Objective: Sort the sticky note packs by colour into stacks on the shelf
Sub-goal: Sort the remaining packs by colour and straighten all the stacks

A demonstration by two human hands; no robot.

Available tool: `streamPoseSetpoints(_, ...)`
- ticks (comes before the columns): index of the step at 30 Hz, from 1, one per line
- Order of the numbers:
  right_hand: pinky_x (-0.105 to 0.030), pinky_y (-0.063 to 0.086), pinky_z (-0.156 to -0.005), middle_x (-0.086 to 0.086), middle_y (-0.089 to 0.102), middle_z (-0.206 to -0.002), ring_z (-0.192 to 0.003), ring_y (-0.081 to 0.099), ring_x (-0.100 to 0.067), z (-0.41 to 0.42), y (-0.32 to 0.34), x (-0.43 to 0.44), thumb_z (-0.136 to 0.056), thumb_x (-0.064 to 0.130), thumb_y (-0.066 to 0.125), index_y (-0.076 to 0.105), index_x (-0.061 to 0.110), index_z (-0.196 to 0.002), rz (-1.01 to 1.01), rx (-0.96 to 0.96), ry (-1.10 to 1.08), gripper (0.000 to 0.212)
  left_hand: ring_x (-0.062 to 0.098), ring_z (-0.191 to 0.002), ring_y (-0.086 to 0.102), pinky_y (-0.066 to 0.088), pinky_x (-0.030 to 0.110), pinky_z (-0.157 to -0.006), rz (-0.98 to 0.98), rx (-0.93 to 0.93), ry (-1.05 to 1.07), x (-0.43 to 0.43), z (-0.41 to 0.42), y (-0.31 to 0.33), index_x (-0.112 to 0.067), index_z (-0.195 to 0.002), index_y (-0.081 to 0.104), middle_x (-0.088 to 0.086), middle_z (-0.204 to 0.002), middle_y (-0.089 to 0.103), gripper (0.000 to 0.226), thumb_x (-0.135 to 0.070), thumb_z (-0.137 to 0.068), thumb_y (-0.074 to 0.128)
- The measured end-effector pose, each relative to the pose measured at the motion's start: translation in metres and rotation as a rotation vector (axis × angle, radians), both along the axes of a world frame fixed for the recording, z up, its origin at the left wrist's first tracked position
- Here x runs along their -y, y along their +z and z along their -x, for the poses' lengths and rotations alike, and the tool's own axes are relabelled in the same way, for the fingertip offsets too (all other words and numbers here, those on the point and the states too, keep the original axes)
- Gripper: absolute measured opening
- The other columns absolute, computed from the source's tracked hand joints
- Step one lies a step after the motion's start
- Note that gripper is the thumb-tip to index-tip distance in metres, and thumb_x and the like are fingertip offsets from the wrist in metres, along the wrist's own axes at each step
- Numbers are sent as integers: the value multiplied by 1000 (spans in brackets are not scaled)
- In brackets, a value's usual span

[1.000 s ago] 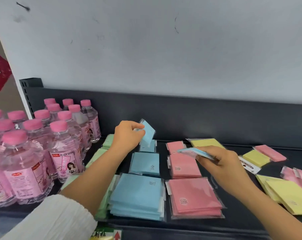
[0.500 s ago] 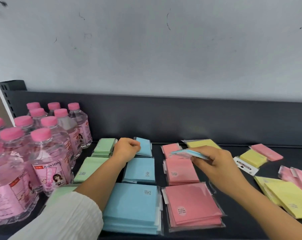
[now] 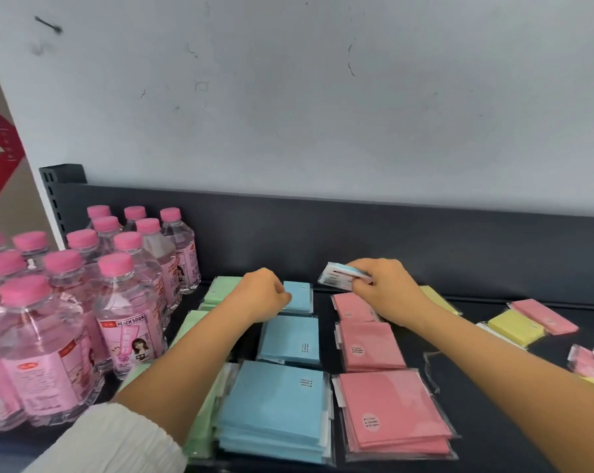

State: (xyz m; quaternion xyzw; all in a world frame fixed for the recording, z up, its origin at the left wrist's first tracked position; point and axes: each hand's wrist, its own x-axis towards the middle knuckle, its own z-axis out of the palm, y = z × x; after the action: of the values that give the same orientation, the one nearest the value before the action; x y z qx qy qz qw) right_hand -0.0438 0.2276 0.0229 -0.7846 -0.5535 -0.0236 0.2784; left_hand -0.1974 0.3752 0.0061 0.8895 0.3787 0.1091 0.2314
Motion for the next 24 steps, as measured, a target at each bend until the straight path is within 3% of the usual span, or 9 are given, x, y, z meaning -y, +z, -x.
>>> streamPoseSetpoints(3,-30,43,-59,-6,66,-87,-70,56,-22,4,0,-28,-87,9,46,65,22,-111,15,33,11,33,19,-72,46,46,30,-70,-87,7,-19,6,29,15,-20,-76,56,2,-79,54,18,-26,-92,51)
streamPoseSetpoints(6,-34,50,-63,-6,65,-87,-74,58,-27,14,-12,-54,-87,7,41,64,24,-104,37,107,15,34,24,-82,51,44,31,-80,-183,19,1,12,59,18,-13,-82,59,9,-88,57,19,-27,-93,50)
streamPoseSetpoints(8,-36,51,-72,-8,66,-102,-88,60,-31,20,-23,-71,-88,5,39,61,23,-112,100,224,-10,37,24,-104,57,42,30,-89,-229,50,6,18,75,18,-13,-107,67,7,-112,66,25,-26,-94,51)
streamPoseSetpoints(10,-35,49,-78,-8,62,-119,-101,59,-31,23,-33,-83,-90,4,39,53,26,-128,164,290,-46,46,19,-116,54,38,26,-94,-264,90,16,23,87,17,-17,-120,62,-1,-128,60,30,-27,-94,51)
streamPoseSetpoints(13,-35,49,-79,-9,59,-124,-103,58,-32,24,-46,-92,-90,6,40,50,27,-132,272,283,-56,48,19,-113,55,39,27,-94,-306,126,42,25,102,17,-19,-121,61,1,-125,60,30,-27,-94,52)
streamPoseSetpoints(17,-37,44,-95,-10,48,-138,-118,50,-31,22,-53,-91,-93,17,41,44,17,-137,391,275,33,43,17,-112,55,41,29,-97,-308,151,61,27,114,14,-17,-123,60,1,-124,61,32,-26,-94,52)
streamPoseSetpoints(24,-33,29,-110,-7,37,-147,-132,36,-25,20,-45,-85,-96,26,47,41,10,-138,420,188,109,46,16,-117,53,40,29,-98,-300,190,40,37,109,6,-19,-122,61,0,-126,60,30,-25,-94,53)
